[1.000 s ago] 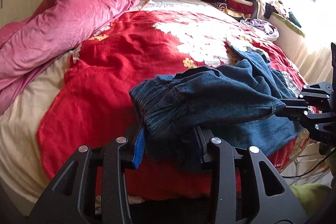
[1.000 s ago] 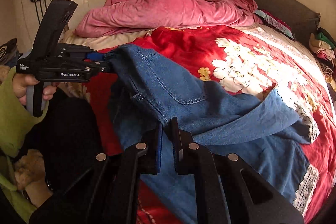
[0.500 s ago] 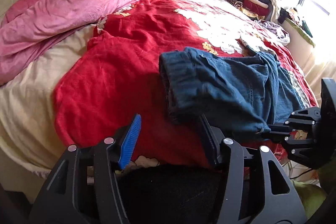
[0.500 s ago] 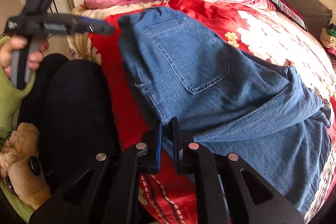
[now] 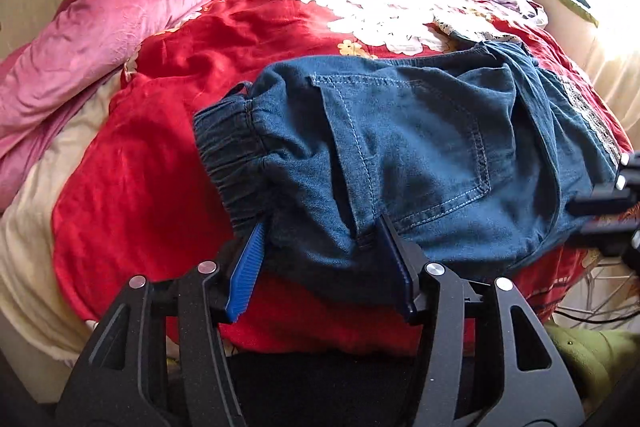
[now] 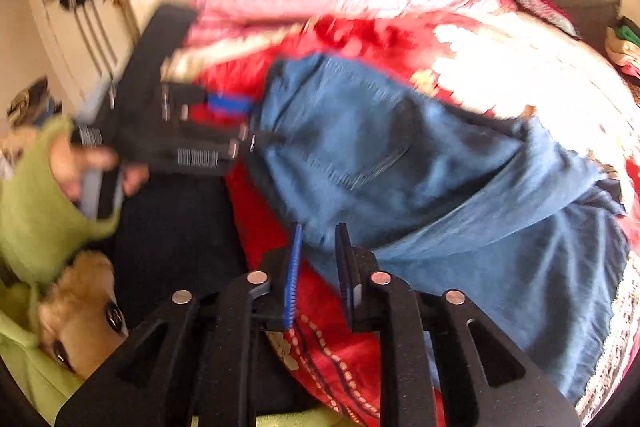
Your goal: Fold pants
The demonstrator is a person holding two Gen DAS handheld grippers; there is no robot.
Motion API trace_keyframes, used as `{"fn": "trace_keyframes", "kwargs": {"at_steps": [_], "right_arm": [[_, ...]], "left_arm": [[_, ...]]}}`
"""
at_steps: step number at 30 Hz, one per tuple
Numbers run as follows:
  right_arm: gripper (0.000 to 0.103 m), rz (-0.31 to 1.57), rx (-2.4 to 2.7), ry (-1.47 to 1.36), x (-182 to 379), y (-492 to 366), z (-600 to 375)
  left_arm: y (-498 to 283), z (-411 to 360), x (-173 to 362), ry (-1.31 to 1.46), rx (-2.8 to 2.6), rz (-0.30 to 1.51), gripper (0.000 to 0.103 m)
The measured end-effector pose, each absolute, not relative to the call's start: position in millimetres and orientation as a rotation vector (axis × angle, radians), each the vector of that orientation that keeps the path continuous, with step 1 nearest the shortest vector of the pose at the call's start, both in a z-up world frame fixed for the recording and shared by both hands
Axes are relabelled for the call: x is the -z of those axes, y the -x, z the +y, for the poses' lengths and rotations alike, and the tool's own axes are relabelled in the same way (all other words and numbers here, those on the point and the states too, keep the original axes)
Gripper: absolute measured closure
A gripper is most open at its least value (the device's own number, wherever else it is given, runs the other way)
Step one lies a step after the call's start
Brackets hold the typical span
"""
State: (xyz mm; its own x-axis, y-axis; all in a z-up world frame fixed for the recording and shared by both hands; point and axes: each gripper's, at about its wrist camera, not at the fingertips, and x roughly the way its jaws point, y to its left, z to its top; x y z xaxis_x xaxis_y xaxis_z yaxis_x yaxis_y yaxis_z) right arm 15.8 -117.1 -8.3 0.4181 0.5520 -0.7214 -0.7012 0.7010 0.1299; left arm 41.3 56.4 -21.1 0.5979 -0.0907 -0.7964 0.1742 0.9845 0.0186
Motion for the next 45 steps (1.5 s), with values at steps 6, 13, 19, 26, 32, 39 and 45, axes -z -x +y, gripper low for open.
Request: {"fn": "trace_keyframes", "kwargs": {"at_steps": [6, 13, 19, 26, 32, 39, 45], "right_arm": [[0.078, 0.870, -0.730, 0.124, 26, -53, -106], [0.078, 0.981, -0.665, 0.108, 55, -70, -98], [0.070, 0.852, -0.648, 0.066, 18, -54, -137], [0.064, 0.783, -0.484, -0.006, -13, -74, -193], [0.064, 0.788, -0.383, -0.032, -19, -114, -221], [0.064, 0.835, -0.335, -0.021, -20, -177, -222], [0.051, 0.893, -0.310, 0.076, -3, -236, -194]], "left_arm": [[-40, 61, 23, -0.088, 0.160, 0.914, 0.056], [-40, 60, 23, -0.082, 0.164, 0.907, 0.056], [-31, 66, 8, -0.035, 0.163, 0.869, 0.056], [-16, 52, -40, -0.021, 0.220, 0.773, 0.044], [-31, 5, -40, -0.013, 0.399, 0.828, 0.044], [-60, -63, -6, -0.024, 0.569, 0.958, 0.044], [-88, -82, 18, 0.054, 0.563, 1.017, 0.060]]}}
